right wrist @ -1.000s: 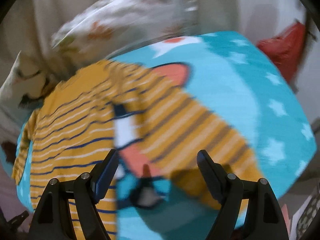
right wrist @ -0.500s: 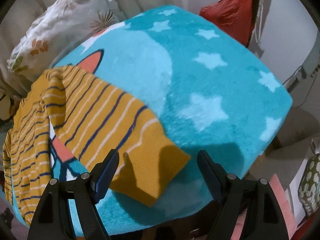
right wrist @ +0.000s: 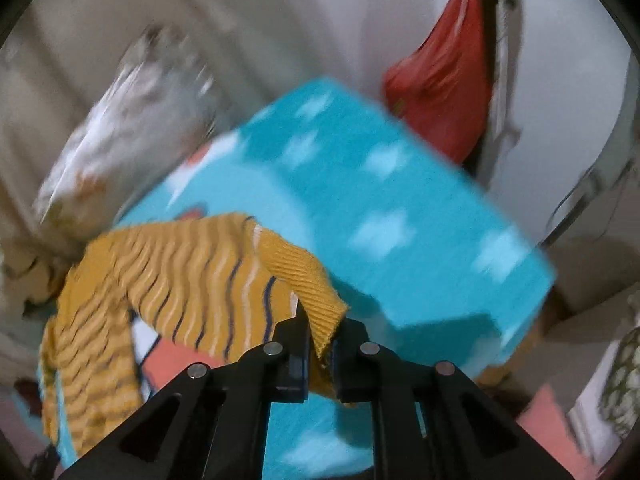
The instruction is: Fold small clothes
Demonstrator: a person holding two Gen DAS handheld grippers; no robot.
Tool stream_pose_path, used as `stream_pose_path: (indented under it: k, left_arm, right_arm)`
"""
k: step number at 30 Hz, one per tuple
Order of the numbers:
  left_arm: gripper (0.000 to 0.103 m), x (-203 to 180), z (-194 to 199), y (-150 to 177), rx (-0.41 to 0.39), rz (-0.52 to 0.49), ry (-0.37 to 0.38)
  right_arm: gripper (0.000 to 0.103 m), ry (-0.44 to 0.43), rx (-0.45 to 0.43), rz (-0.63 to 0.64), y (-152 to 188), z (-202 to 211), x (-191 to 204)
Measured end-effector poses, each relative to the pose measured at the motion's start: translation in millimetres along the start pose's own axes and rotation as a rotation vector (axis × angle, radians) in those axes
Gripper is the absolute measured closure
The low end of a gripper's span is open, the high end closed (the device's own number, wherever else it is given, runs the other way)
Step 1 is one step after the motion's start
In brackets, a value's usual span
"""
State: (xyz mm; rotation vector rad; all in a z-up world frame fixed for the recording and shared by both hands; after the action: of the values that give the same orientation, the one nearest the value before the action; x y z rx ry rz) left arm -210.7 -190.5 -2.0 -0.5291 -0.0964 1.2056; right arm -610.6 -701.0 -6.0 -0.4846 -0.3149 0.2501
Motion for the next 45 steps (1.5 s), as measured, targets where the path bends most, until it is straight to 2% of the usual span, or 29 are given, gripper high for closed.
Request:
stream_pose_path:
  k: [3, 5, 7, 14, 18, 23, 25, 31, 39, 43, 45]
  left_arm:
    - [0.043, 3.9, 6.0, -3.2, -0.014, -0.003, -0.019]
    - [0.04, 6.7, 10.0, -3.9, -0.021, -0.01, -0.032]
    - [0.039, 10.6, 12.5, -3.7, -0.026, -0.015, -0.045]
    - [0.039, 28.2, 11.2, -9.3, -0.013, -0.02, -0.038]
    - [0.039, 48.4, 7.9, -18.5, -0.009, -0.013, -0.025]
    - [0.038, 94.0, 5.8, -33.7, -0.009, 0.02, -0.018]
    - [0.038, 118.5, 5.0, -40.9, -0.008, 0.045, -0.021]
    - [0.037, 188.4, 4.2, -54.4, -0.01, 0.139, -0.038]
    - [0.037, 245.2, -5.6, -59.4, 0.014, 0.215, -0.045]
    - [0.037, 255.6, -8.8, -62.8, 0.016, 0.234, -0.039]
    - [0.037, 261.3, -10.3, -64.6, 0.015, 0.249, -0.037]
  right_arm:
    - [0.094, 0.029, -0.007, 0.013, -31.4, -1.3, 8.7]
    - [0.094, -0.001, 0.0, 0.04, -39.4, -1.3, 28.4]
    - [0.094, -0.054, 0.022, 0.097, -38.3, -2.2, 64.6]
    - [0.094, -0.286, 0.124, 0.236, 6.8, -16.7, 211.2]
    - [0.094, -0.411, 0.185, 0.302, 42.0, -24.0, 315.2]
    - [0.095, -0.506, 0.253, 0.404, 91.3, -32.5, 439.3]
    - [0.094, -0.529, 0.293, 0.422, 108.9, -41.9, 474.3]
    - [0.095, -0.504, 0.401, 0.475, 167.2, -93.1, 573.9]
    - [0.094, -0.443, 0.465, 0.493, 212.5, -136.5, 631.5]
    - [0.081, -0.427, 0.495, 0.524, 231.2, -143.9, 652.1]
    - [0.068, -0.45, 0.506, 0.548, 238.3, -137.6, 660.7]
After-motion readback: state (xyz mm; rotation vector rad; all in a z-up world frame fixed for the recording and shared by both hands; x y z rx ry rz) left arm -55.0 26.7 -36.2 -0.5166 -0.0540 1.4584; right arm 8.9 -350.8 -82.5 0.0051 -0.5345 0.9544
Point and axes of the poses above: each gripper's, at about its wrist camera, not at the fingertips, and z roughly against the way its jaws point, x to its left, y to its underside, the point moved 6 cm from there along -z, roughly the way its jaws point, and after that the axes turned 1 degree about y, right-handed, at the moved point
